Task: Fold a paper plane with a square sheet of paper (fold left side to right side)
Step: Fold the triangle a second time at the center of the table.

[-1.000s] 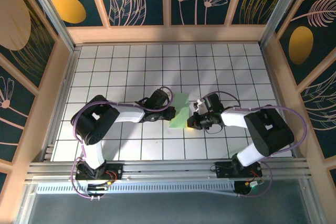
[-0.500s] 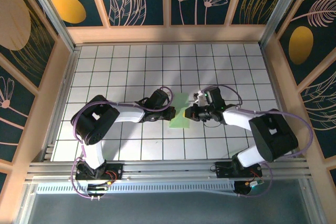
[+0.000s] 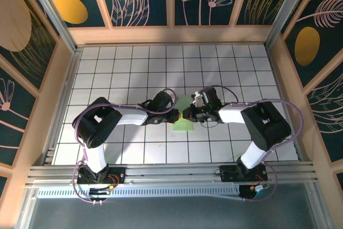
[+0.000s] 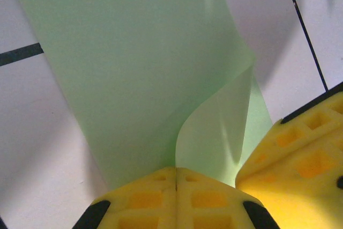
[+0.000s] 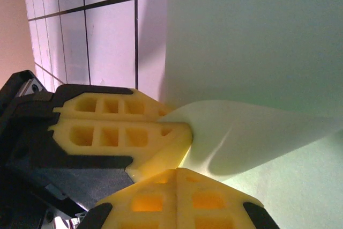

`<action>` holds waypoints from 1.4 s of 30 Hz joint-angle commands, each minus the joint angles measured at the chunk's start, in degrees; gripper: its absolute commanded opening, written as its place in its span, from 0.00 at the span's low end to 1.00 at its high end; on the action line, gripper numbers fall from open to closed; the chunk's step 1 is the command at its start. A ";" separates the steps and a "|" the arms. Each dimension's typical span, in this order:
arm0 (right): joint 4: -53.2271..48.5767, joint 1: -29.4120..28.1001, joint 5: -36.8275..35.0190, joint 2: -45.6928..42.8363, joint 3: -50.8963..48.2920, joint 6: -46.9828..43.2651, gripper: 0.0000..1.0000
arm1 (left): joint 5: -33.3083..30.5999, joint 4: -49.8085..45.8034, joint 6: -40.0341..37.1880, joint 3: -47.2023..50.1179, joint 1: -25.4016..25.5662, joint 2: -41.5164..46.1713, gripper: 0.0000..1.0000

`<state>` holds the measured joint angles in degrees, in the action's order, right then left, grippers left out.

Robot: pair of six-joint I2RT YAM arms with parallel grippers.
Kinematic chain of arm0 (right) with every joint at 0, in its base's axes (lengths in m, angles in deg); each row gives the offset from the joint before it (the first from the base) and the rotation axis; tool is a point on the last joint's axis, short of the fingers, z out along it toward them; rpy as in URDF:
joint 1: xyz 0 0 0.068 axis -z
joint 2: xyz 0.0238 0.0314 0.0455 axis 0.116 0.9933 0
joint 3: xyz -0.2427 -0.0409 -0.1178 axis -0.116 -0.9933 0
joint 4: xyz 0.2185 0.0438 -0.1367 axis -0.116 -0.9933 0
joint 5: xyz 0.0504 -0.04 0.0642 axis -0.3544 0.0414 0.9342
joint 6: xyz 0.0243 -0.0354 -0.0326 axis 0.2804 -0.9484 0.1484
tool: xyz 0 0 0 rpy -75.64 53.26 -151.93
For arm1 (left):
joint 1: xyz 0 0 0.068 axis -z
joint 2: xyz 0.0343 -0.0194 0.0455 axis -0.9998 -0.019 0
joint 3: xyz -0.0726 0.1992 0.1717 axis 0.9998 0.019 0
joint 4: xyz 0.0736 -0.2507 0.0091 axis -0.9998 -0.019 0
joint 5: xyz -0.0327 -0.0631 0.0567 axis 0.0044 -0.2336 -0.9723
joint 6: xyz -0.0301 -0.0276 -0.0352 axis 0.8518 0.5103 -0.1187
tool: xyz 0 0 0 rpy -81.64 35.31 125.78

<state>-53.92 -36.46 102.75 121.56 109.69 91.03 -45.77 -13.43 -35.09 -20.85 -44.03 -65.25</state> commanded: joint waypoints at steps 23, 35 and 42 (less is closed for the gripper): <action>-3.95 -0.43 -4.33 3.63 2.39 -2.61 0.00 | 0.63 -2.54 -1.21 -0.32 -0.46 -1.93 0.02; -5.12 -0.43 -5.32 4.31 1.73 -2.97 0.00 | -0.05 -2.56 -0.80 0.03 -0.50 -1.05 0.09; -5.21 -0.43 -5.42 4.58 1.15 -2.96 0.00 | -4.86 -4.61 0.55 0.60 -0.50 6.04 0.21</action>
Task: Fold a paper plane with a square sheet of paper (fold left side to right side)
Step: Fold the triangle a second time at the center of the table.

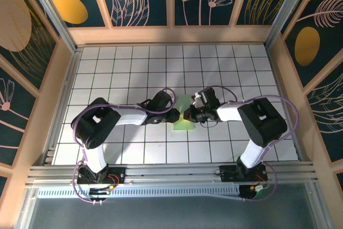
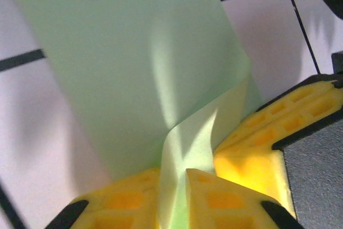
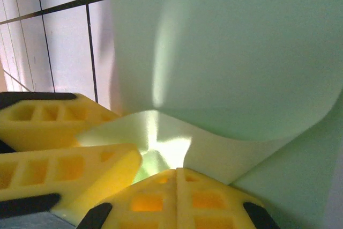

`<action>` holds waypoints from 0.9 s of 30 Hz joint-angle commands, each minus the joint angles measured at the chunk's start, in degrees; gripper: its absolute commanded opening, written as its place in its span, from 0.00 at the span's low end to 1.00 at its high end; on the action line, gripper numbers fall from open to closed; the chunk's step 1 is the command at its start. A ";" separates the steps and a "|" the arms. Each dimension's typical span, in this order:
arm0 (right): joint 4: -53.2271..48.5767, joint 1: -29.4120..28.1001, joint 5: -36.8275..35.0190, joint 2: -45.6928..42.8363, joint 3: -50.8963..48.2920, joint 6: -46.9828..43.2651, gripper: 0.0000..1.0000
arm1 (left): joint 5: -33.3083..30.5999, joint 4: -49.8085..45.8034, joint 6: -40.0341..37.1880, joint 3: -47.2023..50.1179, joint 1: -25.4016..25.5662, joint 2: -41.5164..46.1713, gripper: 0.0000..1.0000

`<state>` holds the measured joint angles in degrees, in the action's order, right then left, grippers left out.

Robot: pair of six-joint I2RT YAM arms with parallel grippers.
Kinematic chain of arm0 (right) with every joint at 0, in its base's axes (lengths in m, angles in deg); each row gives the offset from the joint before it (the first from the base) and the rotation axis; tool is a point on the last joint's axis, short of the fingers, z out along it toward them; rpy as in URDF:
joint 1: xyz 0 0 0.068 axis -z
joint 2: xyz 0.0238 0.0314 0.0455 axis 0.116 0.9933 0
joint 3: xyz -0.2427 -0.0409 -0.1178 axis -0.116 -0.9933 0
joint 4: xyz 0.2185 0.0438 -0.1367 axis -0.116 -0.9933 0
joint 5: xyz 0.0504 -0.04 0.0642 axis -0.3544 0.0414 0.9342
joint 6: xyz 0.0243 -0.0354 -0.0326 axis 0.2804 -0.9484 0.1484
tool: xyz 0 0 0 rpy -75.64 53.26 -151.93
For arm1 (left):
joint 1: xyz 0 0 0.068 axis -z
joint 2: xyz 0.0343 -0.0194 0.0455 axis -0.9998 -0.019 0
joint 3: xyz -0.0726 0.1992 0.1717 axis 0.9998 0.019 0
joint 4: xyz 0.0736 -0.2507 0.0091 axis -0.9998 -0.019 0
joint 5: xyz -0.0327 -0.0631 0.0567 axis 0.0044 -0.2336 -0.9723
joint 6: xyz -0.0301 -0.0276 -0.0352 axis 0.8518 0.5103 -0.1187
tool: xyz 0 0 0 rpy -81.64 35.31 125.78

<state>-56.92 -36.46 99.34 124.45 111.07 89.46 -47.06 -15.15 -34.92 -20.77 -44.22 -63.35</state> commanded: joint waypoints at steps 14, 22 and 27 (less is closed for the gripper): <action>-1.45 -0.43 -1.30 1.45 -0.12 -1.22 0.00 | 7.43 2.69 10.53 10.90 -0.29 18.75 0.17; -1.86 -0.52 -1.31 1.27 -0.14 -1.30 0.00 | 14.77 12.52 15.40 13.37 -0.11 14.58 0.11; -1.78 -0.54 -1.30 1.30 -0.12 -1.31 0.00 | 15.94 13.40 15.21 11.88 0.03 10.78 0.10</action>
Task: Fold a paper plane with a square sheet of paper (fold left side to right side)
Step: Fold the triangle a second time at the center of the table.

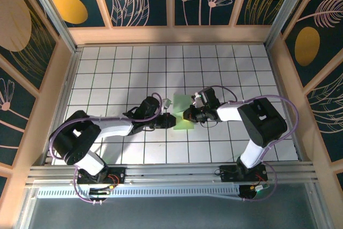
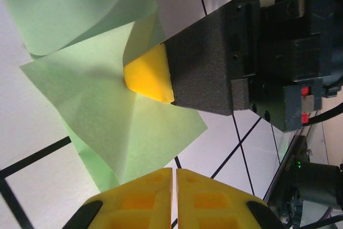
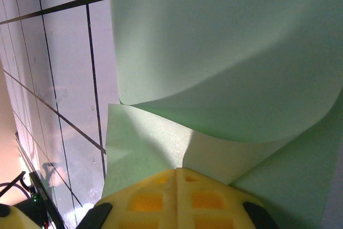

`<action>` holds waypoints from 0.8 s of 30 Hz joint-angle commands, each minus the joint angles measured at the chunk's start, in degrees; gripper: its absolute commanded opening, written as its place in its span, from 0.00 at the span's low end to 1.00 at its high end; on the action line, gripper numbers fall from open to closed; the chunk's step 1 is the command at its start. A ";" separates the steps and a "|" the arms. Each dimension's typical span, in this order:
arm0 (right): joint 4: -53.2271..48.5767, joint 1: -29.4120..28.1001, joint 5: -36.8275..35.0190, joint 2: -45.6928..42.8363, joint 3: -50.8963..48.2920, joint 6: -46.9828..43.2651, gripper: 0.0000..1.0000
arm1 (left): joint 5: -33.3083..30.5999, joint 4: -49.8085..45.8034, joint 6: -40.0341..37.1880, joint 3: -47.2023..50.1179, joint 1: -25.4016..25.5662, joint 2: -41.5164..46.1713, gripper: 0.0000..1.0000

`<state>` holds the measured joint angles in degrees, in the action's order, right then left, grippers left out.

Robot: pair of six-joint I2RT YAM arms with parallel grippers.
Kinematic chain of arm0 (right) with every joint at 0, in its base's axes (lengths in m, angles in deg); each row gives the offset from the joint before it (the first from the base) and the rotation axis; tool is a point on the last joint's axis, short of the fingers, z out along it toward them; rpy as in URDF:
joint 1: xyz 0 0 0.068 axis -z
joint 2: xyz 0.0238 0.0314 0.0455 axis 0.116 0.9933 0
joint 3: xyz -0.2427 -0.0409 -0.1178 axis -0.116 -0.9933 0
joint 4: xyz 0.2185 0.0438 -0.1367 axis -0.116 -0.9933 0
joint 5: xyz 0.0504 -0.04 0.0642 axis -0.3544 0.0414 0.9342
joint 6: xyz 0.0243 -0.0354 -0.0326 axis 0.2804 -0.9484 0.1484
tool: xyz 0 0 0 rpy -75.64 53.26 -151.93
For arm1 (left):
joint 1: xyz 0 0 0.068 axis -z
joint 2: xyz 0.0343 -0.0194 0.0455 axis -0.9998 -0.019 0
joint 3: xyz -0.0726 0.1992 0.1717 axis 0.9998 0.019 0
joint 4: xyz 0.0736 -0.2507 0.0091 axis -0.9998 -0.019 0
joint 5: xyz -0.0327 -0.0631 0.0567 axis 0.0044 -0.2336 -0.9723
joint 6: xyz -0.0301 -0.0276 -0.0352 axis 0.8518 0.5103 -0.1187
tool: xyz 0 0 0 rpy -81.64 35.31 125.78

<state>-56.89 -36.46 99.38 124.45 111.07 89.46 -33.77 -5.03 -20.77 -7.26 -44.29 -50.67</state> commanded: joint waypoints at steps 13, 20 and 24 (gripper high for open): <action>-2.32 -0.61 -1.26 1.54 0.06 -1.76 0.00 | 2.34 3.16 0.03 -3.15 0.32 -6.60 0.10; -2.49 -0.61 -1.26 1.71 0.23 -1.84 0.00 | 1.75 2.56 -0.30 -2.89 0.46 -8.38 0.09; -2.72 -0.61 -1.26 1.80 0.48 -1.97 0.00 | 1.21 1.57 -0.80 -3.19 0.46 -9.21 0.10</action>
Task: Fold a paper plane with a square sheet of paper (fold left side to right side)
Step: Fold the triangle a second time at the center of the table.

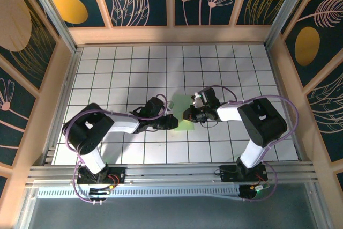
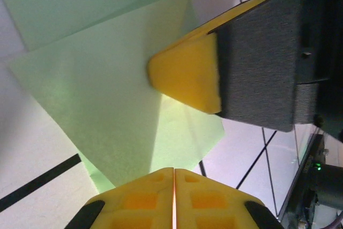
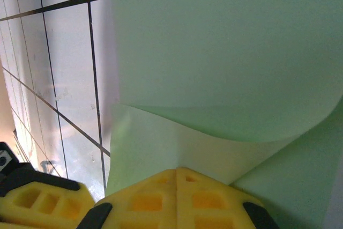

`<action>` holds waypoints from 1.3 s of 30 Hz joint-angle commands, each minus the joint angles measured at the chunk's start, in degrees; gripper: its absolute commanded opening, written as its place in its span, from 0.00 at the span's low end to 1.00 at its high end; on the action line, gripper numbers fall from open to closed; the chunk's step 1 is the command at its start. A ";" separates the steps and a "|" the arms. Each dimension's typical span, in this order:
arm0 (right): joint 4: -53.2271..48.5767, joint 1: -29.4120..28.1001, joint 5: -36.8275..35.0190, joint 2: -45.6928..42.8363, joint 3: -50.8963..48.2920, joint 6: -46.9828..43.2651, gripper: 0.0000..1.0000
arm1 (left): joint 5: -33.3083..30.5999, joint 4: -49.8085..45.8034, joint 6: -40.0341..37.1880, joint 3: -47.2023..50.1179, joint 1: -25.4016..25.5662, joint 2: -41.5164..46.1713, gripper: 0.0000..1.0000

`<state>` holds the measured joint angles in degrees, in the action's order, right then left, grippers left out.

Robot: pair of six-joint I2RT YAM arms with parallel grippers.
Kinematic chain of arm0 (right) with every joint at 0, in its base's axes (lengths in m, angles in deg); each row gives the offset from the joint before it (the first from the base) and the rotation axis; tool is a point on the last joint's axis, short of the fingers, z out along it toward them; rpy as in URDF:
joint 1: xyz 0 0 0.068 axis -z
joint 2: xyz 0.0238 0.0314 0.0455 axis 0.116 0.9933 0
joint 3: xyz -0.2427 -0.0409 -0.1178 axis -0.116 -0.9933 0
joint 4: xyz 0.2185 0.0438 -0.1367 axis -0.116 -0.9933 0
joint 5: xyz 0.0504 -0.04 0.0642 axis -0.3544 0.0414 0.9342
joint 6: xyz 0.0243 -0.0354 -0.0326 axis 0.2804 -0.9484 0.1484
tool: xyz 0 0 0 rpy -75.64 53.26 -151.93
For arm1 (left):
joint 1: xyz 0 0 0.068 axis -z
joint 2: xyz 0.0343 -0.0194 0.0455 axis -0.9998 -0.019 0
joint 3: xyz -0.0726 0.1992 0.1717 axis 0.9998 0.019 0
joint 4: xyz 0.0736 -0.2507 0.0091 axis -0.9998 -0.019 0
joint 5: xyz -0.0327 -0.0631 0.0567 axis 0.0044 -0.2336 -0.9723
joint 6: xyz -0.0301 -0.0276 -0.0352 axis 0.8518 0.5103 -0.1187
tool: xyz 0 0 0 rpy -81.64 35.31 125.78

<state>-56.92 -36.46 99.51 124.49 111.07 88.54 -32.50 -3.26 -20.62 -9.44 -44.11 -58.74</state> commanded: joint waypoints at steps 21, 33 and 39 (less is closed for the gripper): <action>-3.27 -0.63 -1.51 1.78 0.76 -1.35 0.00 | -2.71 -2.37 -2.03 -0.63 0.35 -2.20 0.09; -3.19 -0.61 -0.72 0.83 1.35 -1.18 0.00 | -5.27 -5.39 -3.18 -1.05 0.42 -2.82 0.06; -3.69 -0.63 -1.57 -4.13 2.54 -1.33 0.00 | -7.06 -7.49 -3.86 -1.71 0.97 -3.82 0.02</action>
<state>-58.73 -36.55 99.30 123.95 112.05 88.39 -36.18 -6.72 -22.85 -10.56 -43.55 -60.34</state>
